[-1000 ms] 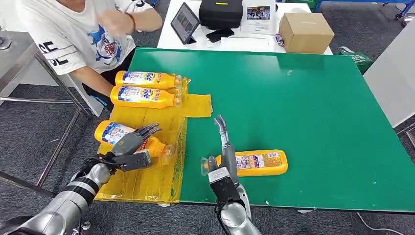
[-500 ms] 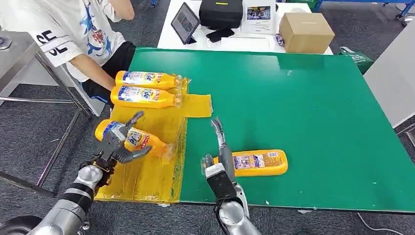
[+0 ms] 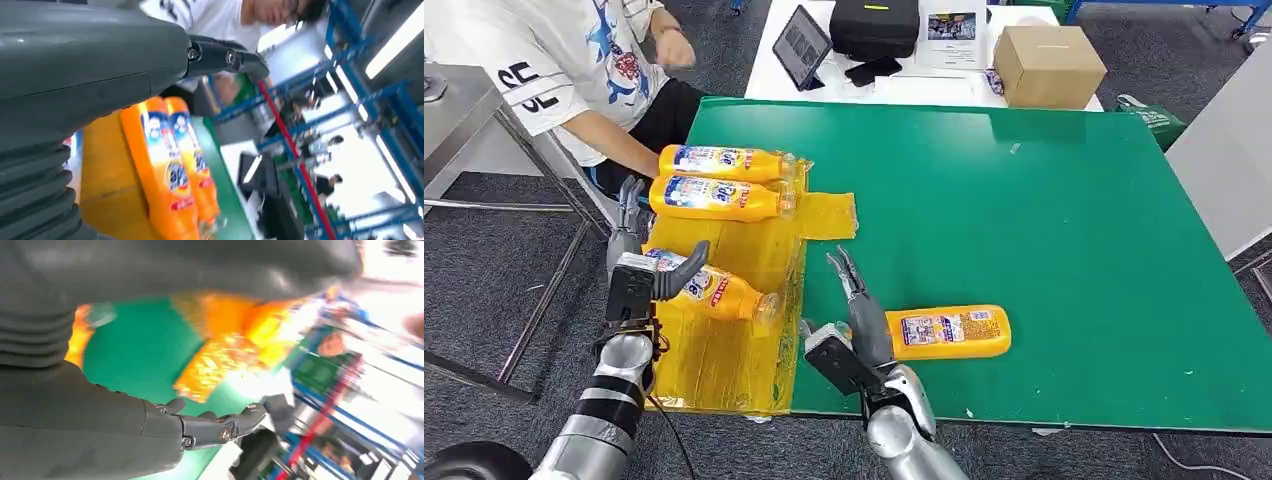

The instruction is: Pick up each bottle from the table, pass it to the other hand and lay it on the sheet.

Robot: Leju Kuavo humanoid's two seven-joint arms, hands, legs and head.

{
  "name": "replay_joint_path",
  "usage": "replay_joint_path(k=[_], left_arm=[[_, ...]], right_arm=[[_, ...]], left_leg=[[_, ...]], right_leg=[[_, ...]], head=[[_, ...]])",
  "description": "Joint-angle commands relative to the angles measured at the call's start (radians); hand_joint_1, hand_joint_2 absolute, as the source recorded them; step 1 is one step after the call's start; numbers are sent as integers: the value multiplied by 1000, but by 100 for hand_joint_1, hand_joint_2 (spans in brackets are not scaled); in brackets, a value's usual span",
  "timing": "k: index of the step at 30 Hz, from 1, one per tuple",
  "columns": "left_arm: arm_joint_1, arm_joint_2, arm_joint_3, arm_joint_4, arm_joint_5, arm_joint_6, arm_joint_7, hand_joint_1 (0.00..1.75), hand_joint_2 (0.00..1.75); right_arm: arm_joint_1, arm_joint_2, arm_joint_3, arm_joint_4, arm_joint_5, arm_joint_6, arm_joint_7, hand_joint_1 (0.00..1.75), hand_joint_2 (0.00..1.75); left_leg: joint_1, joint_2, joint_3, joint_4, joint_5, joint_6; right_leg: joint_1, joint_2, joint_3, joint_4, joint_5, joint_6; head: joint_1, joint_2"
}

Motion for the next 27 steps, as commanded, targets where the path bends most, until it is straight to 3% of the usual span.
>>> replay_joint_path(k=[1, 4, 8, 11, 17, 18, 27], left_arm=[[64, -45, 53, -50, -23, 22, -6, 0, 175], [85, -53, 67, -39, -18, -13, 9, 0, 175], [104, -64, 73, -5, -8, -53, 18, 0, 175], [101, -66, 74, 7, -9, -63, 17, 0, 175], [58, -75, 83, 101, 5, -84, 2, 0, 175], [49, -77, 78, 124, 14, -98, 1, 0, 175], [40, -85, 64, 173, 38, -103, -10, 0, 175]], right_arm=[[-26, -194, 8, -142, 74, 108, 95, 0, 175], [-34, -277, 38, -175, 122, 195, 176, 0, 175], [-41, -369, 36, -205, 136, 266, 198, 0, 175], [-43, -383, 43, -214, 143, 285, 211, 0, 175], [-112, -458, 101, -101, -2, 464, 196, 0, 175], [-140, -464, 112, -56, -15, 469, 199, 0, 175], [-198, -482, 134, 20, -45, 478, 217, 0, 175]], left_leg=[[0, 0, 3, 0, -1, 0], [0, 0, 3, 0, -2, 0], [0, -1, 7, 0, -3, 0], [-1, -1, 3, 0, -1, 0], [-1, -1, 2, 0, -1, 0], [1, 0, 7, 0, -3, -1], [-1, 0, 2, 0, -1, 0]], right_leg=[[1, -1, 4, -2, -1, -1], [0, -1, 4, -1, -1, -1], [1, -2, 8, -2, -2, -2], [-1, -1, 4, -1, -1, -1], [-1, -1, 2, -2, 0, -1], [1, -2, 8, -2, -2, -2], [0, 0, 3, -2, 0, 0]], head=[[0, 0], [0, 0], [0, 0], [0, 0], [0, 0], [0, 0], [0, 0]])
